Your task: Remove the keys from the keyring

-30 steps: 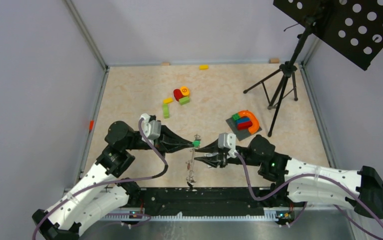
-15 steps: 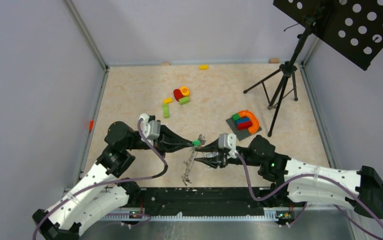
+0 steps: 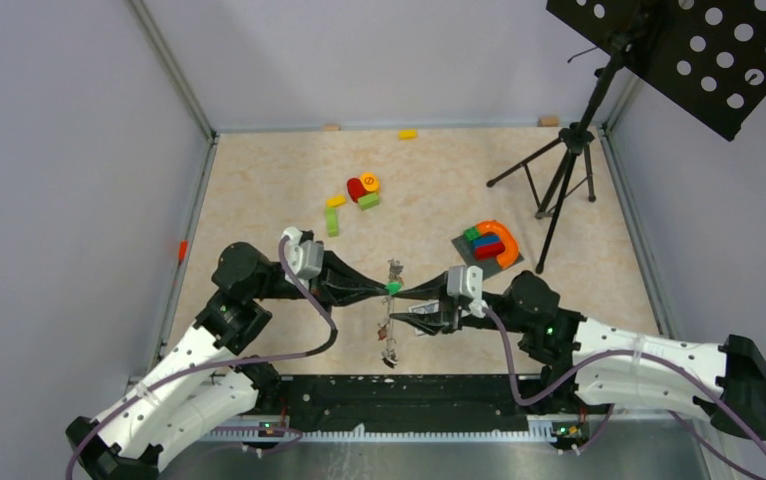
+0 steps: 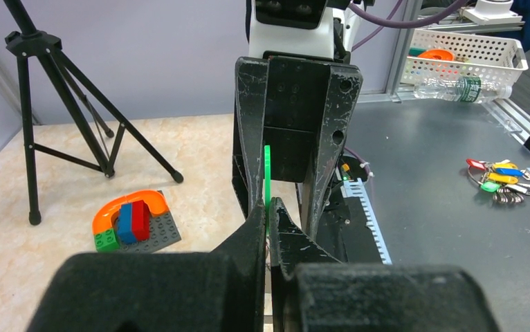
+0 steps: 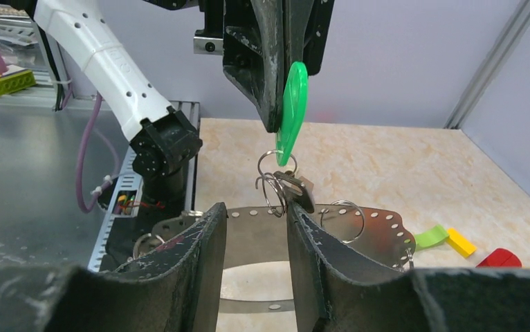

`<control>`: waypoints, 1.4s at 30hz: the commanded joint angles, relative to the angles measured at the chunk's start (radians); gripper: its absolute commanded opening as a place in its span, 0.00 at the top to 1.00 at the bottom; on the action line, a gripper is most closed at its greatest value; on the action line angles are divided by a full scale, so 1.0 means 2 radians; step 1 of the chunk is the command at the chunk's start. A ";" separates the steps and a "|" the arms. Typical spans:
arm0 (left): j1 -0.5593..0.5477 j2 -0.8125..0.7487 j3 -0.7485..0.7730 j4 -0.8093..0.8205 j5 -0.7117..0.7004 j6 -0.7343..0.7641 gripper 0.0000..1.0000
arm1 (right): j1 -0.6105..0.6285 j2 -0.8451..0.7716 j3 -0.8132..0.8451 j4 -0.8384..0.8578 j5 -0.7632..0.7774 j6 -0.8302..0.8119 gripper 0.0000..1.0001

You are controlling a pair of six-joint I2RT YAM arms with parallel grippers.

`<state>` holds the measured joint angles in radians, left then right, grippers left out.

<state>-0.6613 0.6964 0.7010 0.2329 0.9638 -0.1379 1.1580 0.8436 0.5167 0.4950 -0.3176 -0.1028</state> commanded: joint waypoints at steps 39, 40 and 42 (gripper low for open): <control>-0.001 -0.009 -0.010 0.036 -0.001 -0.012 1.00 | 0.005 0.013 0.003 0.054 -0.019 0.011 1.00; -0.001 -0.011 -0.011 0.035 -0.004 -0.012 1.00 | 0.005 0.011 0.002 0.054 -0.020 0.010 1.00; -0.001 -0.015 -0.013 0.035 -0.008 -0.012 1.00 | 0.005 0.006 0.000 0.052 -0.022 0.006 1.00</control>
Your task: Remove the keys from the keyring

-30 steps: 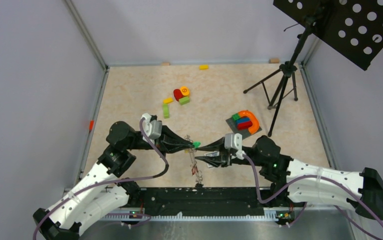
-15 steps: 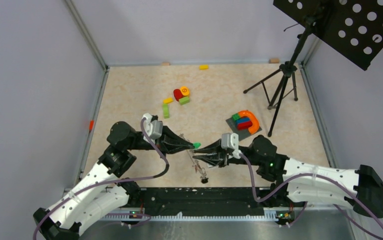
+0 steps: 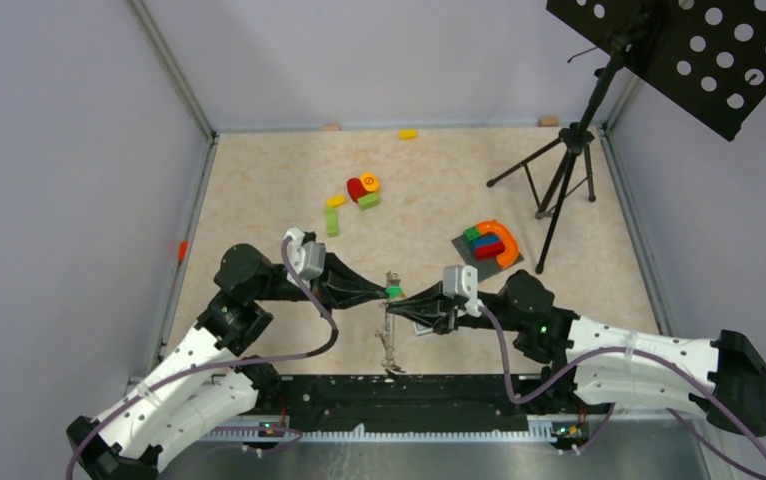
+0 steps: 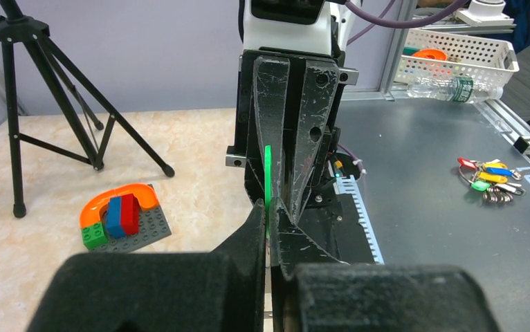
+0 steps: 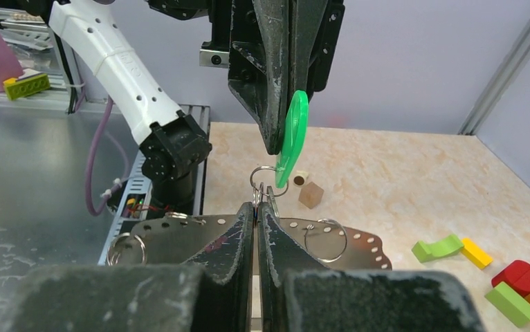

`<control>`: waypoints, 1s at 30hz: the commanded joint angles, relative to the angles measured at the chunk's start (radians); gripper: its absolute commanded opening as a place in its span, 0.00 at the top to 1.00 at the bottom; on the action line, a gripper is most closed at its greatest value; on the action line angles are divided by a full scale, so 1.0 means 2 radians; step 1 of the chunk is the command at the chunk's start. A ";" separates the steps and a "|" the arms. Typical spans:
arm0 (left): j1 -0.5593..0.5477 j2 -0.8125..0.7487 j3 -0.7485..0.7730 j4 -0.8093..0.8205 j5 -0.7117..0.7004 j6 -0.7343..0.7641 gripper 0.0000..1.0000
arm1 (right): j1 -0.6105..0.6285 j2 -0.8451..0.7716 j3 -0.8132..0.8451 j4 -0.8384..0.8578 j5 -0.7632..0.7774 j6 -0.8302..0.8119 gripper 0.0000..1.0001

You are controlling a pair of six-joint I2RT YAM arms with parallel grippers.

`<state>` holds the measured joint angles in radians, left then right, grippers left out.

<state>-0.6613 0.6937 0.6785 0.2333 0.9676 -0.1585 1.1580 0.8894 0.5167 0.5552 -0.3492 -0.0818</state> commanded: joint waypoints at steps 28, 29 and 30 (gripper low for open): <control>-0.001 -0.029 -0.039 0.100 0.056 -0.047 1.00 | 0.005 -0.067 -0.025 0.030 -0.106 -0.203 1.00; -0.001 -0.030 -0.041 0.100 0.055 -0.047 1.00 | 0.005 -0.067 -0.031 0.049 -0.103 -0.190 1.00; -0.001 -0.031 -0.042 0.100 0.054 -0.047 1.00 | 0.005 -0.065 -0.037 0.072 -0.101 -0.175 1.00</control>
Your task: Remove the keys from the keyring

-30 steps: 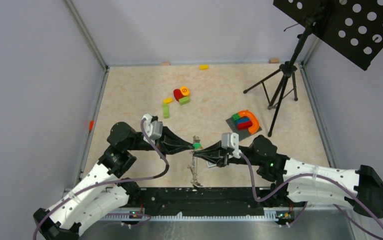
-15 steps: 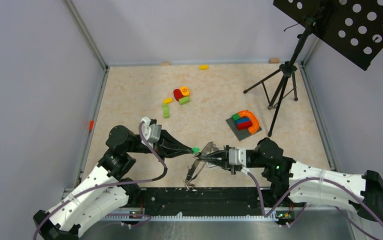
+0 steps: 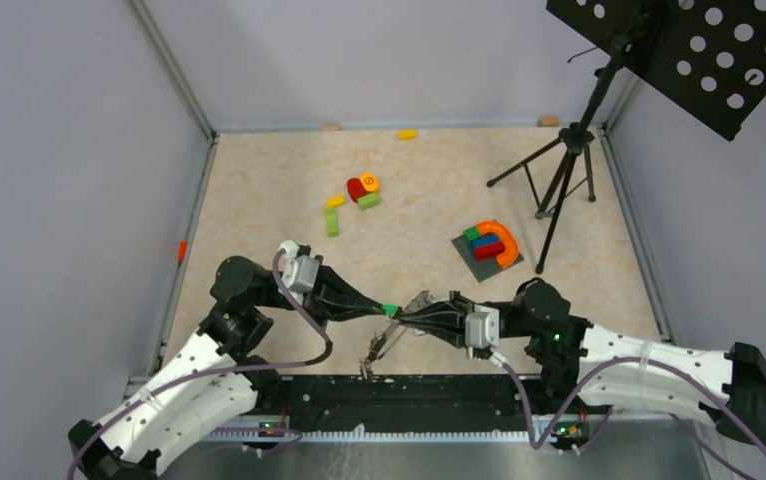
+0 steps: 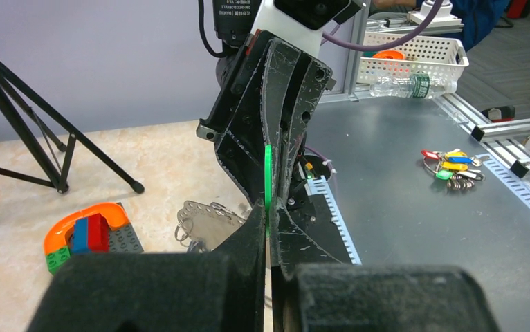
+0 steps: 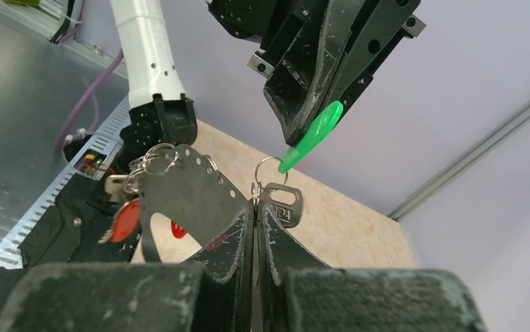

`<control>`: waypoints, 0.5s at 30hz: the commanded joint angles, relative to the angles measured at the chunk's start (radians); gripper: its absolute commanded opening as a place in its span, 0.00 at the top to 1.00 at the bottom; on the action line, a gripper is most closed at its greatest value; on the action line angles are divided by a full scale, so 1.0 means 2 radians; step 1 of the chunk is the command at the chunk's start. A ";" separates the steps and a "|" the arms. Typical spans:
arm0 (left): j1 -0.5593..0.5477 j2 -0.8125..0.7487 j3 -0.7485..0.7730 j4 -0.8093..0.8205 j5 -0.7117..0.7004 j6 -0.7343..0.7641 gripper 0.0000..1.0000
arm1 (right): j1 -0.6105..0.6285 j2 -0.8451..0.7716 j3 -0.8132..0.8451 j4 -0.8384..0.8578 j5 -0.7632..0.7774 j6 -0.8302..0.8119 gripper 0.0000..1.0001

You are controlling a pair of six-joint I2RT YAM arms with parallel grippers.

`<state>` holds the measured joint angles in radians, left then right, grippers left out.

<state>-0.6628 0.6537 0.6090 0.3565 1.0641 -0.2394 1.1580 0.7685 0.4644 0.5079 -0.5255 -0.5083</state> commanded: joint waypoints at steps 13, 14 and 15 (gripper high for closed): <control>0.000 -0.021 -0.034 0.070 -0.025 -0.030 1.00 | 0.005 0.062 -0.065 0.345 0.025 0.188 1.00; 0.000 -0.021 -0.035 0.071 -0.028 -0.031 1.00 | 0.005 0.066 -0.068 0.359 0.029 0.193 1.00; 0.000 -0.022 -0.037 0.072 -0.029 -0.031 1.00 | 0.006 0.070 -0.072 0.372 0.033 0.197 1.00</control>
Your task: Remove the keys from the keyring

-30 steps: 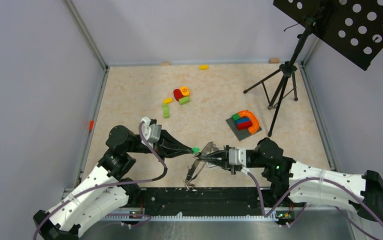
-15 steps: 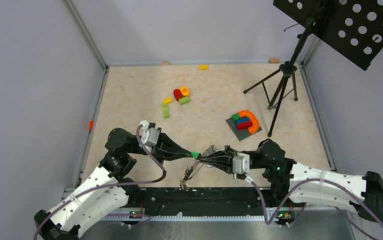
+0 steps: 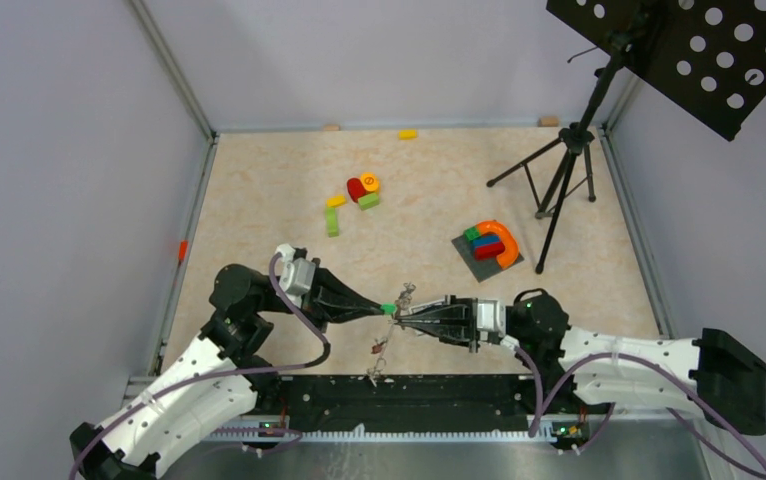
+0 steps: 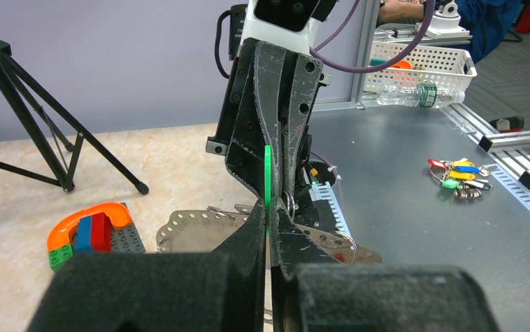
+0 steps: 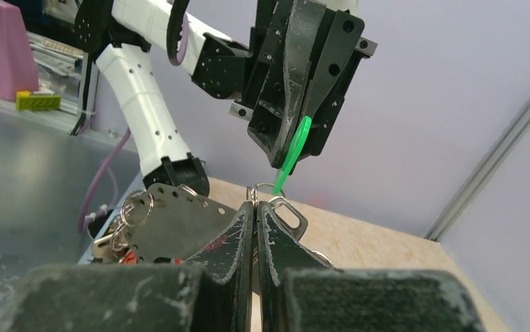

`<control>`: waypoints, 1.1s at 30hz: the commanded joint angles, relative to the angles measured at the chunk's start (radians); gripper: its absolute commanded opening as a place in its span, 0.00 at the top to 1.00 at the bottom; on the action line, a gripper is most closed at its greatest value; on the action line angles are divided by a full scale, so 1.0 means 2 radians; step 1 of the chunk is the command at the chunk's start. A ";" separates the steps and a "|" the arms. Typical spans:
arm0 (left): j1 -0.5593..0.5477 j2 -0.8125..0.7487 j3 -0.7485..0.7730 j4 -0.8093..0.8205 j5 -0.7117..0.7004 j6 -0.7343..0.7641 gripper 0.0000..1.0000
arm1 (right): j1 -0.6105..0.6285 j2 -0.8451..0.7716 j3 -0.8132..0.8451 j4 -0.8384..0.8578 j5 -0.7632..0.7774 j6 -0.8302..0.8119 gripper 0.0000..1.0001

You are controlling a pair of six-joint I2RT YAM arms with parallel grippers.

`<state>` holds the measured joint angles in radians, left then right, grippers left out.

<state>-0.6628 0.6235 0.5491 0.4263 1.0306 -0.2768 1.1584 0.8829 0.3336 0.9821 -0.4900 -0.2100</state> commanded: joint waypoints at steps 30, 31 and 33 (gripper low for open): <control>0.000 -0.031 -0.007 -0.008 -0.073 0.008 1.00 | 0.005 -0.017 -0.017 0.122 0.022 0.045 1.00; 0.000 -0.034 -0.006 -0.011 -0.079 0.010 1.00 | 0.005 -0.021 -0.017 0.115 0.020 0.042 1.00; 0.000 -0.038 -0.003 -0.020 -0.094 0.016 1.00 | 0.005 -0.030 -0.018 0.103 0.014 0.038 1.00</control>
<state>-0.6632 0.5732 0.5270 0.4210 0.9260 -0.2855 1.1584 0.8757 0.2935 1.1606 -0.4171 -0.1135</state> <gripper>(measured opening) 0.004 0.006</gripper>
